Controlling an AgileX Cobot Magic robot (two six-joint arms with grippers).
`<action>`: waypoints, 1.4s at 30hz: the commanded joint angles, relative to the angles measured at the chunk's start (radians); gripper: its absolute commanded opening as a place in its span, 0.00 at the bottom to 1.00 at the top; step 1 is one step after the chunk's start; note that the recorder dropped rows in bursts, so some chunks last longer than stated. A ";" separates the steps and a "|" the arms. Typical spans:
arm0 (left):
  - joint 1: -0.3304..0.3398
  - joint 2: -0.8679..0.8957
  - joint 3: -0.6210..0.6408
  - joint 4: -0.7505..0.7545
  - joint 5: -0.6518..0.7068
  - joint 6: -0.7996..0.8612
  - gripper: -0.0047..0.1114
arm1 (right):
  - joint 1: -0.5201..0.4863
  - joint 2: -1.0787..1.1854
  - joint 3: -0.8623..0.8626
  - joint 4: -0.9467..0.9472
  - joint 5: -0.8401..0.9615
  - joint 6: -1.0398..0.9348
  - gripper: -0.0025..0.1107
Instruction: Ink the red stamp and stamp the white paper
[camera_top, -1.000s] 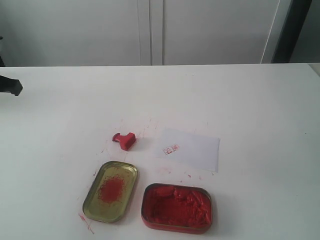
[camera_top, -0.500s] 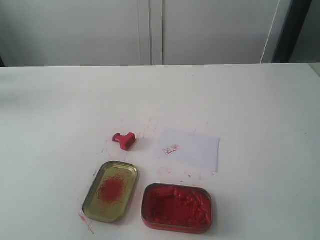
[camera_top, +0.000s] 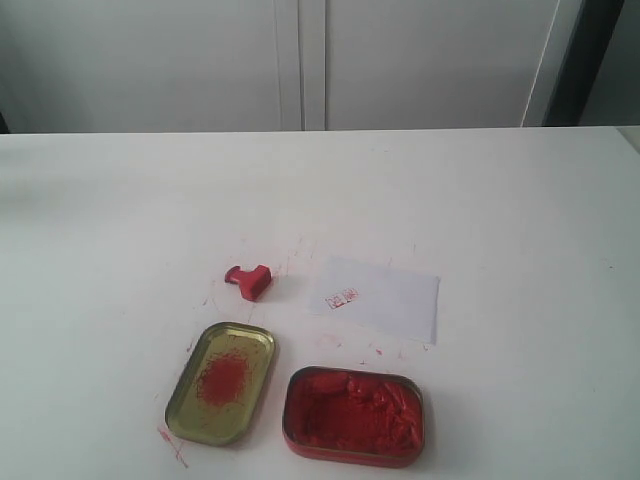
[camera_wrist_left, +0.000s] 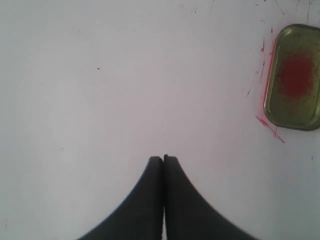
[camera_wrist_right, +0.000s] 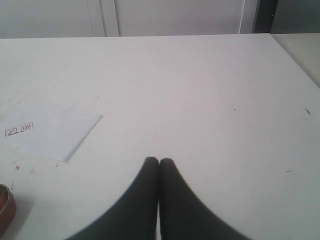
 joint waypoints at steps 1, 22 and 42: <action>0.004 -0.073 0.057 -0.011 0.019 0.029 0.04 | -0.007 -0.005 0.006 0.000 -0.015 0.005 0.02; 0.004 -0.100 0.087 -0.011 0.005 0.042 0.04 | -0.007 -0.005 0.006 0.000 -0.015 0.005 0.02; 0.004 -0.350 0.301 -0.010 -0.195 0.042 0.04 | -0.007 -0.005 0.006 0.000 -0.015 0.005 0.02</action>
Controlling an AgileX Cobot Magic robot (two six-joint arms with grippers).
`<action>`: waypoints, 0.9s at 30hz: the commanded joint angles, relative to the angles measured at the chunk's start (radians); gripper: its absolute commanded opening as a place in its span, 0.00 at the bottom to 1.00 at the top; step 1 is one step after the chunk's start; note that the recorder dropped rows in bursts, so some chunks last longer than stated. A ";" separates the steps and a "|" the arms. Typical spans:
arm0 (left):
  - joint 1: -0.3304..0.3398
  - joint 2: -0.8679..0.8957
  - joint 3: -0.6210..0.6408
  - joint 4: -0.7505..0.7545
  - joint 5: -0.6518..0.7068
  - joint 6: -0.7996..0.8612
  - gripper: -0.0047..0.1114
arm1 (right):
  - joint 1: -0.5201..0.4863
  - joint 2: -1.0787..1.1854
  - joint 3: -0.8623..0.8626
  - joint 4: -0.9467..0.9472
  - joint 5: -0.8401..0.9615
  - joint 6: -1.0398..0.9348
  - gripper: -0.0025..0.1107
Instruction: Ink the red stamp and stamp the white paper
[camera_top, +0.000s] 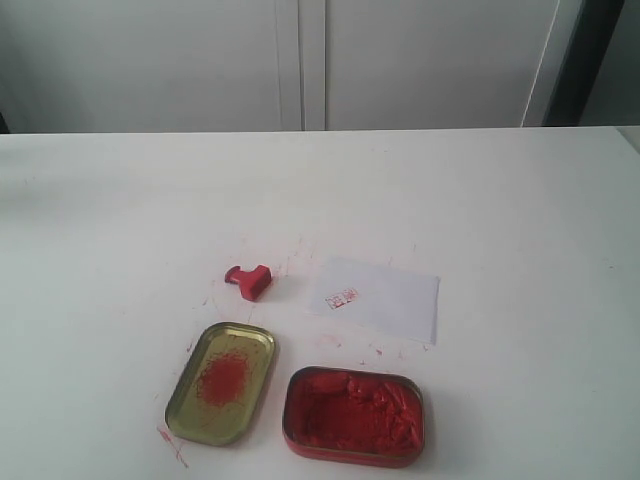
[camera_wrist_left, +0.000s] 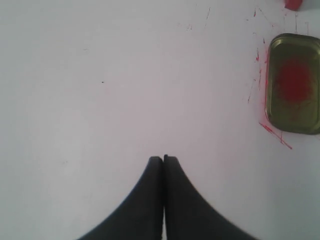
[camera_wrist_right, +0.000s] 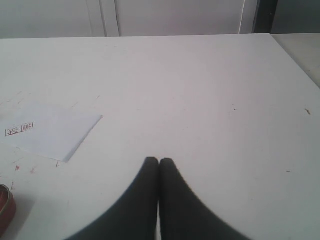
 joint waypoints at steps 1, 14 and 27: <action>0.004 -0.089 0.102 -0.007 -0.060 -0.001 0.04 | -0.007 -0.005 0.006 0.000 -0.015 0.005 0.02; 0.004 -0.354 0.459 0.002 -0.377 -0.001 0.04 | -0.007 -0.005 0.006 0.000 -0.015 0.005 0.02; 0.086 -0.684 0.670 0.021 -0.487 0.001 0.04 | -0.007 -0.005 0.006 0.000 -0.015 0.005 0.02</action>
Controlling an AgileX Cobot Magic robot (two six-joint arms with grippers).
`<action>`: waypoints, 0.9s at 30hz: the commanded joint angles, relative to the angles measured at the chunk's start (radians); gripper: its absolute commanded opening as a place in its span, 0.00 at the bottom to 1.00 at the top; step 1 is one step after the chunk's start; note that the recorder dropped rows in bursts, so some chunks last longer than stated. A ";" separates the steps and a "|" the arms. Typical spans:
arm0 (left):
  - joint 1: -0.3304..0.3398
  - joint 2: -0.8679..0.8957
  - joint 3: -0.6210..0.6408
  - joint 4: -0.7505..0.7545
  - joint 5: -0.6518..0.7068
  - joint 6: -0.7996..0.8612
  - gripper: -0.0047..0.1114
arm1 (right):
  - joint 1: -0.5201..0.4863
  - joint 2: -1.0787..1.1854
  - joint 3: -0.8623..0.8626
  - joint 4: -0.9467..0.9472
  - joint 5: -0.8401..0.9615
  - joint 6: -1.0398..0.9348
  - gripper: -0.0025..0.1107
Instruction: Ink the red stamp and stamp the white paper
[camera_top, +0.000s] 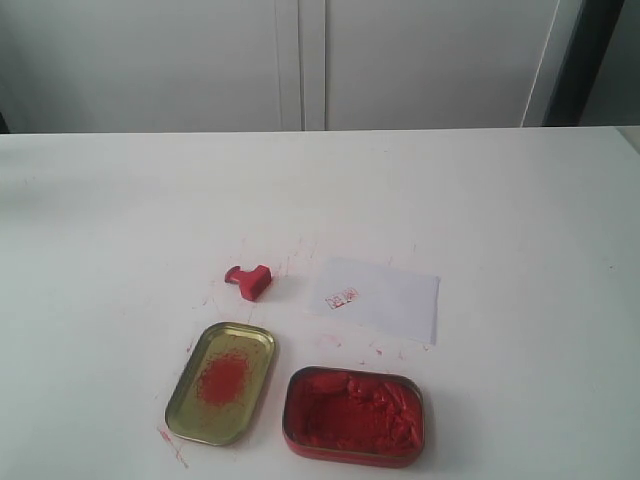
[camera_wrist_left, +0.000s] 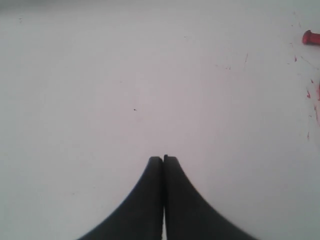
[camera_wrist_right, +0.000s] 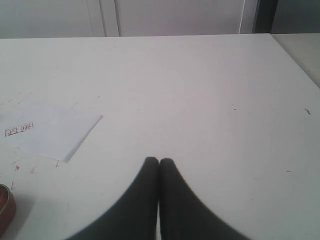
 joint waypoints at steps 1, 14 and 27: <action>0.022 -0.064 0.041 -0.004 -0.011 0.001 0.04 | -0.007 -0.005 0.006 0.000 -0.015 0.005 0.02; 0.022 -0.092 0.091 -0.003 -0.037 0.021 0.04 | -0.007 -0.005 0.006 0.000 -0.015 0.005 0.02; 0.022 -0.092 0.091 -0.002 -0.037 0.046 0.04 | -0.007 -0.005 0.006 0.000 -0.015 0.005 0.02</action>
